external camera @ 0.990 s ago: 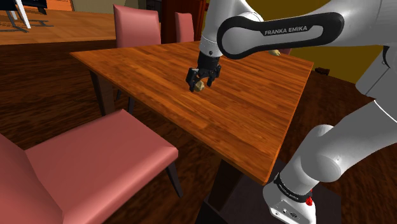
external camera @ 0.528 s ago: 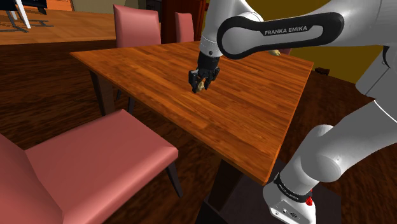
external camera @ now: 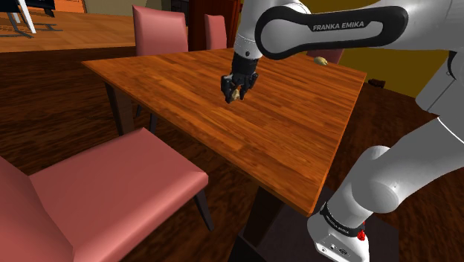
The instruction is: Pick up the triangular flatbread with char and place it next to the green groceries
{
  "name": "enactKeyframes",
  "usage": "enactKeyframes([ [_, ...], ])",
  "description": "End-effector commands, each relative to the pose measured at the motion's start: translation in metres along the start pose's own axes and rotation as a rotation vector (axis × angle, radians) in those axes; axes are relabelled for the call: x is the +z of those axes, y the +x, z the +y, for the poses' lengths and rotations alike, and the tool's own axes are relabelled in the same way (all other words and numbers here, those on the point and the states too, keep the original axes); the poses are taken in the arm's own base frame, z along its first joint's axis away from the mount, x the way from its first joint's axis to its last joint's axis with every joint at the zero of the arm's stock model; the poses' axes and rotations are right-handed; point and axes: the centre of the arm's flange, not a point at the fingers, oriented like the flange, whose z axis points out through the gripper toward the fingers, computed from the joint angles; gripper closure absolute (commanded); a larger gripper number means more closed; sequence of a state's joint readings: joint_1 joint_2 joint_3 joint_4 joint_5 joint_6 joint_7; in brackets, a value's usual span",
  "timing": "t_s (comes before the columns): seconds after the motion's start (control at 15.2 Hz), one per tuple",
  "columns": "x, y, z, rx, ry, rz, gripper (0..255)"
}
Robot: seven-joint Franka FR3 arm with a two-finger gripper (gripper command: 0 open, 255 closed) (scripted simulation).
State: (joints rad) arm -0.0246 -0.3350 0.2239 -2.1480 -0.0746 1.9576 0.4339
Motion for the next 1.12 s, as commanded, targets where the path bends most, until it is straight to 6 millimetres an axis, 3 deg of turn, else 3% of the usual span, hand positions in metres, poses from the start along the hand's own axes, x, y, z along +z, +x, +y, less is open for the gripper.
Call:
enactKeyframes([
  [0.0,-0.010,0.001,0.002,0.000,0.000,0.000,255],
  [1.06,-0.093,0.016,0.008,0.000,0.000,0.000,255],
])
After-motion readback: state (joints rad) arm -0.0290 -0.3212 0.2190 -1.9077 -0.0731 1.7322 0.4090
